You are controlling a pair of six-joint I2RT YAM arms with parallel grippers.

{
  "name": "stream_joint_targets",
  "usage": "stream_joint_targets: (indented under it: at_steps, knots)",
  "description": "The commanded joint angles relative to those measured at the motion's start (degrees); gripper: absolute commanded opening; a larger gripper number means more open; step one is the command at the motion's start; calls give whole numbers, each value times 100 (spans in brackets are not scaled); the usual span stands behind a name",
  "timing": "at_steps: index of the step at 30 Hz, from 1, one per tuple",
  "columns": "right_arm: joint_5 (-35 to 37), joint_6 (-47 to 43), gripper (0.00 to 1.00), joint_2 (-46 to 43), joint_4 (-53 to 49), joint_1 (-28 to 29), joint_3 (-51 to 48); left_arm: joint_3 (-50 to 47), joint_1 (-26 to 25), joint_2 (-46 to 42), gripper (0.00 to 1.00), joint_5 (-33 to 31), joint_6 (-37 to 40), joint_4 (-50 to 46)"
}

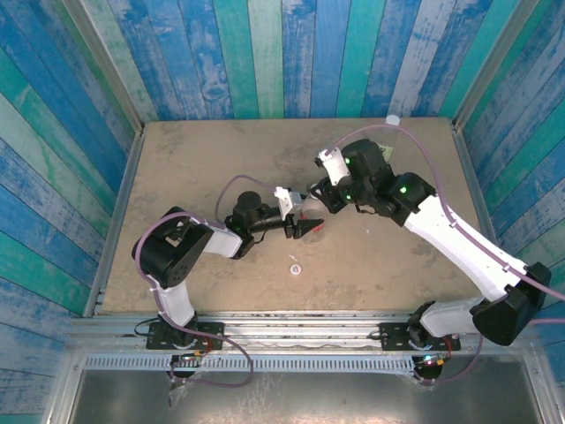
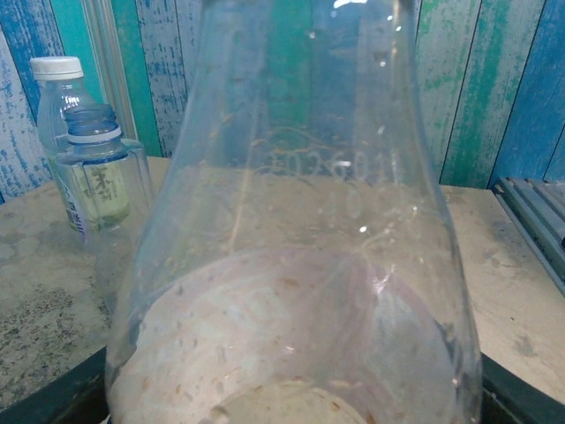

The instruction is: Screw on the bottle caps

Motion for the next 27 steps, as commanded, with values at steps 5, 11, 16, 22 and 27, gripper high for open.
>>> stream_joint_targets:
  at_steps: [5,11,16,22,27]
  knots:
    - [-544,173,24,-303,225,137,-151,51,46,286,71,-145,-152,-521]
    - [-1041,-1292,23,-329,-220,-102,124,89,68,193,71,407,56,-811]
    - [-1716,-1720,23,-164,-336,-487,285,123,68,107,71,394,152,-1030]
    - [-1685,-1815,24,-7,-451,-498,350,154,68,101,71,348,153,-1069]
    - [-1509,-1508,24,-36,-279,-500,355,182,72,175,71,346,105,-989]
